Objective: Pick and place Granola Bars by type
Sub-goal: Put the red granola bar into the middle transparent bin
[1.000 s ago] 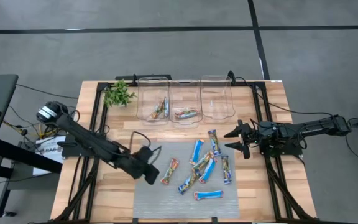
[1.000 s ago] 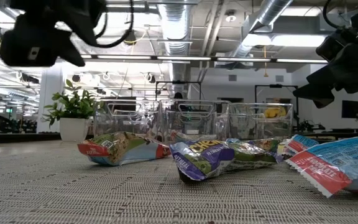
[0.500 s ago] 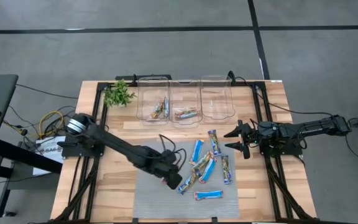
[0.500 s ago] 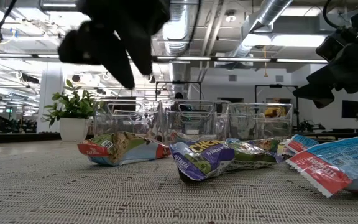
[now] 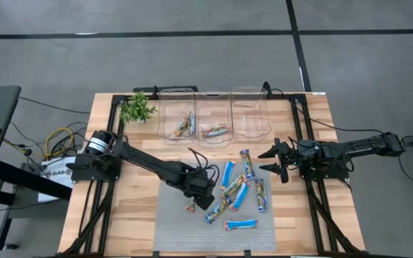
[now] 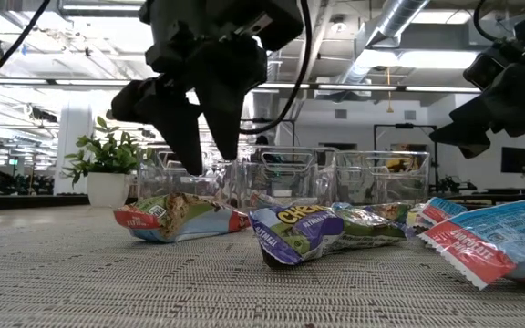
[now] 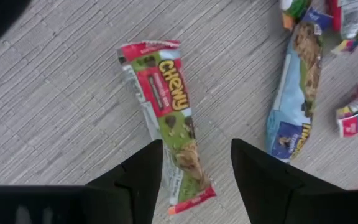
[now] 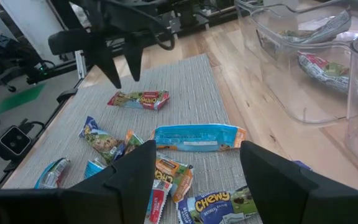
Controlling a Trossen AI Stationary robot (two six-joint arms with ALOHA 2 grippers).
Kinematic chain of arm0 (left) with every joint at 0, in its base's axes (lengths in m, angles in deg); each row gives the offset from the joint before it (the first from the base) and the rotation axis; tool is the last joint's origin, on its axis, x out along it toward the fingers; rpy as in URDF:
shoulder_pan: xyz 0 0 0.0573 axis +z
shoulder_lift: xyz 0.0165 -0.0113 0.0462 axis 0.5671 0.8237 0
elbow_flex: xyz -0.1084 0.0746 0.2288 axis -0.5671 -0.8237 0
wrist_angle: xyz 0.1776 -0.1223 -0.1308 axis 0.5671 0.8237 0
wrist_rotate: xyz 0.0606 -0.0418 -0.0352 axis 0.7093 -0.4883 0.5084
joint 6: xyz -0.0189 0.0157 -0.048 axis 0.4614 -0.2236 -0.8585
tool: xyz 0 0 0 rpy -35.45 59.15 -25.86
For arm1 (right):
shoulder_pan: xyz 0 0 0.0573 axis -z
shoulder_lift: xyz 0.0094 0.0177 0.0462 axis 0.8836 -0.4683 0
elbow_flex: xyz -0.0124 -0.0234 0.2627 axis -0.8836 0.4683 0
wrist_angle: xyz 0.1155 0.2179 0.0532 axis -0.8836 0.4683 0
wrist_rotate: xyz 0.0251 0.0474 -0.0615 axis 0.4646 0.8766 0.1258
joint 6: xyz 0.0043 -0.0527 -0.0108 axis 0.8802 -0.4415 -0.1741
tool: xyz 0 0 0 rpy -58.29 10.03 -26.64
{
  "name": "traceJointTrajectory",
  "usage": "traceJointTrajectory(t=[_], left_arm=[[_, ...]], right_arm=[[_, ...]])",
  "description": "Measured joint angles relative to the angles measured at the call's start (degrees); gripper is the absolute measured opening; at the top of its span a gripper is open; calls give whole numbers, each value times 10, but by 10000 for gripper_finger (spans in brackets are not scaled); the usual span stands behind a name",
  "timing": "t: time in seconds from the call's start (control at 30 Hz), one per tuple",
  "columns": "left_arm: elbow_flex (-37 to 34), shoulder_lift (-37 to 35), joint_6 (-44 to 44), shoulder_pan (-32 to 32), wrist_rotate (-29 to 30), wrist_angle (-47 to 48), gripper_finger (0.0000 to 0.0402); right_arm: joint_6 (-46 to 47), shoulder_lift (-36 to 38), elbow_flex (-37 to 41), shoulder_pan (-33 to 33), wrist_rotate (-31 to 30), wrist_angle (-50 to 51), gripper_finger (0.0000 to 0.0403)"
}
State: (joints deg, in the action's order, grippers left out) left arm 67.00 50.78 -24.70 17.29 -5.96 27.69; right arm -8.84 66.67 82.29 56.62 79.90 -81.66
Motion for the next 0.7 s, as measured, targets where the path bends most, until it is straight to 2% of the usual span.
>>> traceJointTrajectory(t=[0.33, 0.7], left_arm=[[-6, 46, -8, 1, -29, -25, 181], [-8, 64, 4, 0, -10, -15, 180]], right_arm=[[0, -2, 0, 0, 0, 0, 225], [0, -9, 0, 0, 0, -2, 225]])
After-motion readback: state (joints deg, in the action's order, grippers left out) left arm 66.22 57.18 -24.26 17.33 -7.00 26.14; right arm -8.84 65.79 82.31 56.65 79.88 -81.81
